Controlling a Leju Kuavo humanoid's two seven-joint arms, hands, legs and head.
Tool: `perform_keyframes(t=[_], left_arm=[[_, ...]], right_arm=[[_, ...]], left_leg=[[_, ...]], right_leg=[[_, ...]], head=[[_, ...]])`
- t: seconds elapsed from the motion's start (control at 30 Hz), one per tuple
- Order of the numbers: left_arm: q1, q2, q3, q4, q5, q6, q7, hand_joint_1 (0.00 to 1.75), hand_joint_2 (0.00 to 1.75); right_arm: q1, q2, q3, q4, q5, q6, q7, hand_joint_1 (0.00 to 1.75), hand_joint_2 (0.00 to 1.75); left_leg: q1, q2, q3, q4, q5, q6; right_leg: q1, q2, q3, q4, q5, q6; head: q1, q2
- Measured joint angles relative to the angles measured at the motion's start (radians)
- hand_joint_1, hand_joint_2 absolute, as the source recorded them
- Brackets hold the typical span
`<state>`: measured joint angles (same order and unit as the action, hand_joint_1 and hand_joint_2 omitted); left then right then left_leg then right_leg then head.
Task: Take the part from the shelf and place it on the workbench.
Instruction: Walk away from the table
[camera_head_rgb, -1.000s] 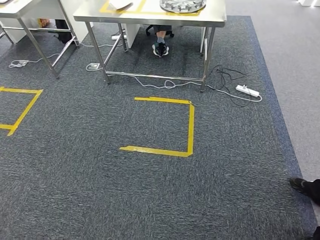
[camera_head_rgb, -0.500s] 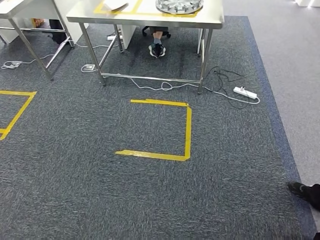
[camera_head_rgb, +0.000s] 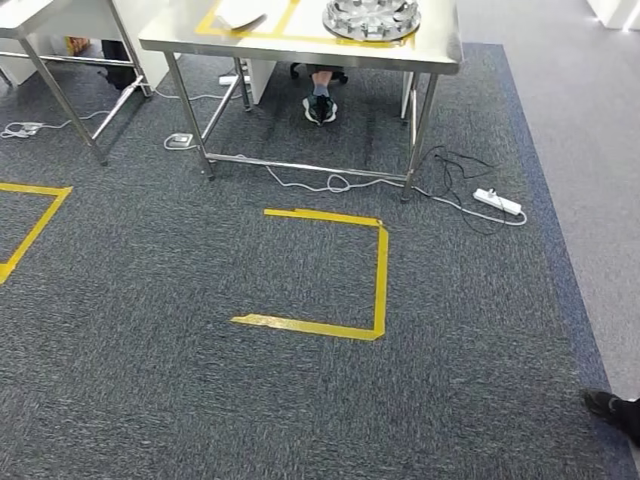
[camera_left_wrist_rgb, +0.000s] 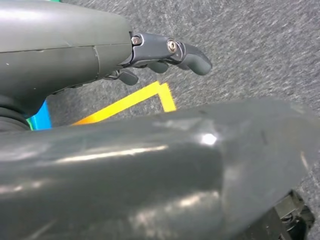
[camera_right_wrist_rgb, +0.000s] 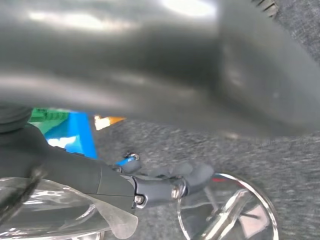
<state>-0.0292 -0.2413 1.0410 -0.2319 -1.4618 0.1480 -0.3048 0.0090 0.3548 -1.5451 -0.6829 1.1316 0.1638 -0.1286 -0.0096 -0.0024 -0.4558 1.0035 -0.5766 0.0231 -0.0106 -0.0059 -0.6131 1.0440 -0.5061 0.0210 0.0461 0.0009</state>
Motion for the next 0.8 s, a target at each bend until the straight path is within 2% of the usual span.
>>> perform_keyframes(t=[0.07, 0.1, 0.13, 0.17, 0.23, 0.27, 0.3, 0.33, 0.37, 0.4, 0.43, 0.47, 0.5, 0.57, 0.6, 0.63, 0.67, 0.73, 0.77, 0.8], left_arm=[[-0.001, 0.0, 0.0, 0.0, 0.0, 0.003, 0.001, 0.0, 0.0], [-0.002, 0.0, 0.0, 0.0, 0.0, 0.006, 0.001, 0.0, 0.0], [-0.003, 0.0, 0.0, 0.0, 0.0, 0.008, 0.001, 0.0, 0.0], [-0.004, 0.0, 0.0, 0.0, 0.0, 0.01, 0.0, 0.0, 0.0], [-0.005, 0.0, 0.0, 0.0, 0.002, 0.011, 0.001, 0.0, 0.0], [-0.004, 0.001, 0.001, 0.0, 0.003, 0.012, 0.001, 0.0, 0.0], [-0.003, 0.001, 0.001, 0.0, 0.004, 0.012, 0.001, 0.0, 0.0], [-0.002, 0.002, 0.001, 0.0, 0.005, 0.013, 0.001, 0.0, 0.0], [-0.002, 0.002, 0.002, 0.0, 0.006, 0.014, 0.001, 0.0, 0.0], [0.0, 0.003, 0.002, 0.0, 0.007, 0.014, 0.001, 0.0, 0.0], [0.001, 0.003, 0.003, 0.0, 0.007, 0.014, 0.001, 0.0, 0.0], [0.002, 0.003, 0.004, 0.0, 0.008, 0.014, 0.001, 0.0, 0.0], [0.002, 0.003, 0.004, 0.0, 0.008, 0.014, 0.001, 0.0, 0.0], [0.001, 0.002, 0.005, 0.0, 0.009, 0.016, 0.002, 0.0, 0.0], [0.001, 0.002, 0.005, 0.0, 0.011, 0.019, 0.002, 0.0, 0.0], [0.0, 0.001, 0.005, 0.0, 0.013, 0.023, 0.002, 0.0, 0.0], [-0.001, 0.0, 0.006, 0.0, 0.016, 0.027, 0.002, 0.0, 0.0], [-0.003, -0.003, 0.009, 0.0, 0.024, 0.032, 0.007, 0.0, 0.0], [-0.003, -0.005, 0.011, -0.001, 0.027, 0.032, 0.011, 0.0, 0.0], [-0.003, -0.007, 0.012, -0.003, 0.03, 0.032, 0.014, 0.0, 0.0]], right_arm=[[0.002, 0.0, 0.001, 0.0, 0.0, 0.0, 0.0, 0.0, 0.0], [0.002, 0.0, 0.001, -0.001, 0.0, 0.0, 0.0, 0.0, 0.0], [0.001, 0.0, 0.0, -0.001, 0.0, 0.001, -0.001, 0.0, 0.0], [0.0, 0.0, 0.0, -0.001, 0.0, 0.001, -0.001, 0.0, 0.0], [-0.001, 0.0, 0.0, -0.001, 0.0, 0.001, -0.001, 0.0, 0.0], [0.0, 0.0, 0.0, -0.001, 0.0, 0.001, 0.0, 0.0, 0.0], [0.001, 0.0, 0.0, -0.002, 0.0, 0.001, 0.0, 0.0, 0.0], [0.001, 0.0, 0.0, -0.002, 0.0, 0.001, 0.0, 0.0, 0.0], [0.001, 0.0, 0.0, -0.002, 0.0, 0.001, 0.0, 0.0, 0.0], [0.001, 0.0, 0.0, -0.002, 0.0, 0.001, 0.0, 0.0, 0.0], [0.0, 0.0, 0.0, -0.002, 0.0, 0.001, 0.0, 0.0, 0.0], [0.0, 0.0, 0.0, -0.003, 0.0, 0.001, 0.001, 0.0, 0.0], [-0.001, 0.0, 0.0, -0.003, 0.0, 0.001, 0.001, 0.0, 0.0], [-0.003, 0.0, 0.0, -0.003, 0.0, 0.001, 0.002, 0.0, 0.0], [-0.005, 0.0, 0.0, -0.004, 0.0, 0.001, 0.001, 0.0, 0.0], [-0.007, 0.0, 0.0, -0.004, -0.001, 0.0, 0.001, 0.0, 0.0], [-0.008, 0.0, 0.0, -0.004, -0.002, 0.0, 0.002, 0.0, 0.0], [-0.007, 0.0, 0.0, -0.004, -0.005, -0.001, 0.003, 0.0, 0.0], [-0.007, 0.0, 0.0, -0.004, -0.007, -0.002, 0.003, 0.0, 0.0], [-0.006, 0.0, 0.0, -0.004, -0.008, -0.002, 0.003, 0.0, 0.0]], left_leg=[[0.0, 0.0, 0.01, 0.01, -0.001, -0.011], [0.001, 0.0, 0.008, 0.034, 0.0, -0.016], [0.002, 0.0, -0.01, 0.073, -0.006, -0.022], [0.005, 0.0, -0.041, 0.128, -0.02, -0.028], [0.012, 0.0, -0.125, 0.238, -0.071, -0.04], [0.015, 0.0, -0.158, 0.266, -0.094, -0.044], [0.017, 0.0, -0.179, 0.268, -0.103, -0.047], [0.02, 0.0, -0.186, 0.242, -0.088, -0.049], [0.021, 0.001, -0.185, 0.195, -0.046, -0.049], [0.023, 0.002, -0.182, 0.142, 0.016, -0.049], [0.022, 0.003, -0.18, 0.1, 0.063, -0.045], [0.021, 0.003, -0.18, 0.075, 0.098, -0.039], [0.019, 0.003, -0.182, 0.064, 0.113, -0.03], [0.018, 0.001, -0.173, 0.057, 0.11, -0.012], [0.02, 0.0, -0.165, 0.049, 0.11, -0.005], [0.021, 0.0, -0.155, 0.043, 0.108, 0.001], [0.02, 0.001, -0.146, 0.038, 0.104, 0.008], [0.015, 0.001, -0.133, 0.035, 0.092, 0.019], [0.011, 0.0, -0.126, 0.035, 0.085, 0.023], [0.007, -0.001, -0.117, 0.035, 0.078, 0.026]], right_leg=[[-0.003, 0.003, 0.024, -0.011, 0.001, -0.014], [-0.006, 0.004, 0.039, -0.018, -0.001, -0.02], [-0.009, 0.004, 0.056, -0.024, -0.006, -0.024], [-0.011, 0.004, 0.07, -0.029, -0.012, -0.027], [-0.014, 0.006, 0.089, -0.031, -0.028, -0.029], [-0.016, 0.007, 0.1, -0.031, -0.038, -0.026], [-0.018, 0.009, 0.113, -0.031, -0.049, -0.023], [-0.02, 0.011, 0.129, -0.031, -0.062, -0.019], [-0.023, 0.013, 0.142, -0.031, -0.074, -0.014], [-0.024, 0.013, 0.155, -0.031, -0.087, -0.009], [-0.025, 0.014, 0.164, -0.032, -0.098, -0.003], [-0.024, 0.014, 0.168, -0.035, -0.107, 0.005], [-0.023, 0.014, 0.177, -0.038, -0.111, 0.014], [-0.024, 0.014, 0.184, -0.04, -0.106, 0.03], [-0.024, 0.013, 0.177, -0.02, -0.1, 0.035], [-0.024, 0.012, 0.154, 0.016, -0.101, 0.037], [-0.023, 0.011, 0.12, 0.07, -0.114, 0.037], [-0.018, 0.01, 0.038, 0.186, -0.168, 0.036], [-0.016, 0.01, 0.004, 0.221, -0.19, 0.034], [-0.013, 0.01, -0.017, 0.227, -0.192, 0.03]], head=[[0.0, 0.0], [-0.003, 0.0], [-0.006, 0.0], [-0.009, 0.0], [-0.012, 0.0], [-0.012, 0.0], [-0.012, 0.0], [-0.012, 0.0], [-0.013, 0.0], [-0.014, 0.0], [-0.017, 0.0], [-0.019, 0.0], [-0.021, 0.0], [-0.02, 0.0], [-0.02, 0.0], [-0.018, 0.0], [-0.018, 0.0], [-0.016, 0.0], [-0.016, 0.0], [-0.016, 0.0]])
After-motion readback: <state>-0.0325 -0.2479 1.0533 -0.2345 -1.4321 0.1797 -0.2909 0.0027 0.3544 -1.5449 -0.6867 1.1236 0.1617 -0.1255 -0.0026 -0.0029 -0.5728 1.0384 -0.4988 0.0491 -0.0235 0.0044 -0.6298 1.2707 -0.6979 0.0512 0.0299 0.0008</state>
